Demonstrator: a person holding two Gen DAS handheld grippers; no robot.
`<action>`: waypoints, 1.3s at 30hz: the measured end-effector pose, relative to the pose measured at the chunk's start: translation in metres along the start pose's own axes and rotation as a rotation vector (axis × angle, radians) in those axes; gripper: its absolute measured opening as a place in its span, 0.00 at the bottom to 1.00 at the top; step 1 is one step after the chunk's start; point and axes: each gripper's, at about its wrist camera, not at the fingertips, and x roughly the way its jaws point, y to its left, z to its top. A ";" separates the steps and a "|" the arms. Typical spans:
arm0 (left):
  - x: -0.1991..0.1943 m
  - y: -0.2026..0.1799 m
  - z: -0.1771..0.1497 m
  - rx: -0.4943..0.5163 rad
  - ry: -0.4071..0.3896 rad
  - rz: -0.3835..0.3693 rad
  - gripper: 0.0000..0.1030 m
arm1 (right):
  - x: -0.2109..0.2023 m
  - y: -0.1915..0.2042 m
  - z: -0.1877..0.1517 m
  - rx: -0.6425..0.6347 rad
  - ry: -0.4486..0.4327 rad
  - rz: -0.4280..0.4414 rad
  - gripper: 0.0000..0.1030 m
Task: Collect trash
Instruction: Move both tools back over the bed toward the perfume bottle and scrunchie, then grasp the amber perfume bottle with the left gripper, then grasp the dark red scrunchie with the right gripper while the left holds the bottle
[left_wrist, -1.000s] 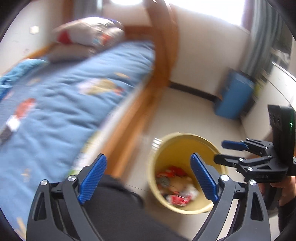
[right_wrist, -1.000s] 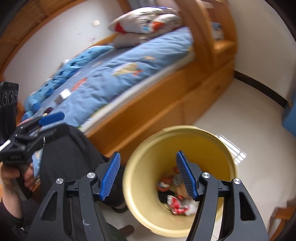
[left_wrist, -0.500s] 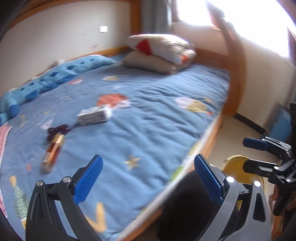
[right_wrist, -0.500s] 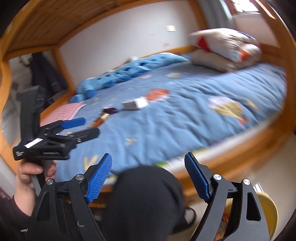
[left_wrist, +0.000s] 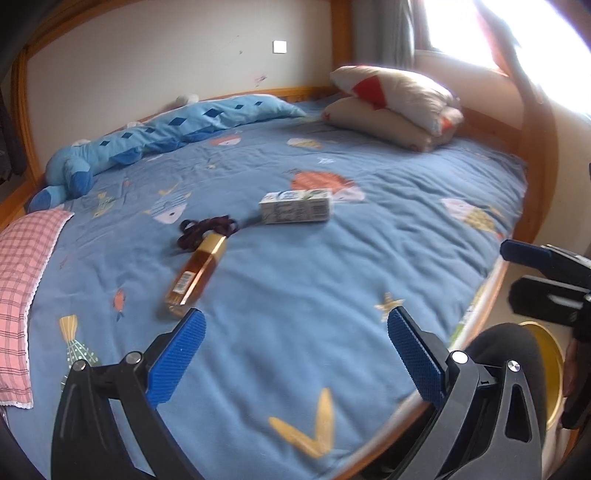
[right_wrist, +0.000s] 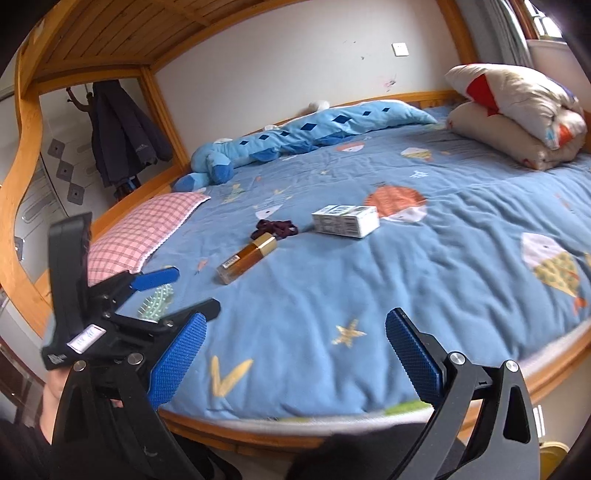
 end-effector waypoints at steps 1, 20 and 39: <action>0.005 0.006 -0.001 0.000 0.003 0.017 0.96 | 0.008 0.001 0.003 0.003 0.016 0.011 0.92; 0.091 0.083 0.024 -0.025 0.086 -0.013 0.92 | 0.111 0.019 0.032 -0.015 0.186 0.053 0.92; 0.155 0.113 0.038 -0.059 0.176 -0.050 0.33 | 0.165 0.016 0.055 -0.039 0.265 0.047 0.92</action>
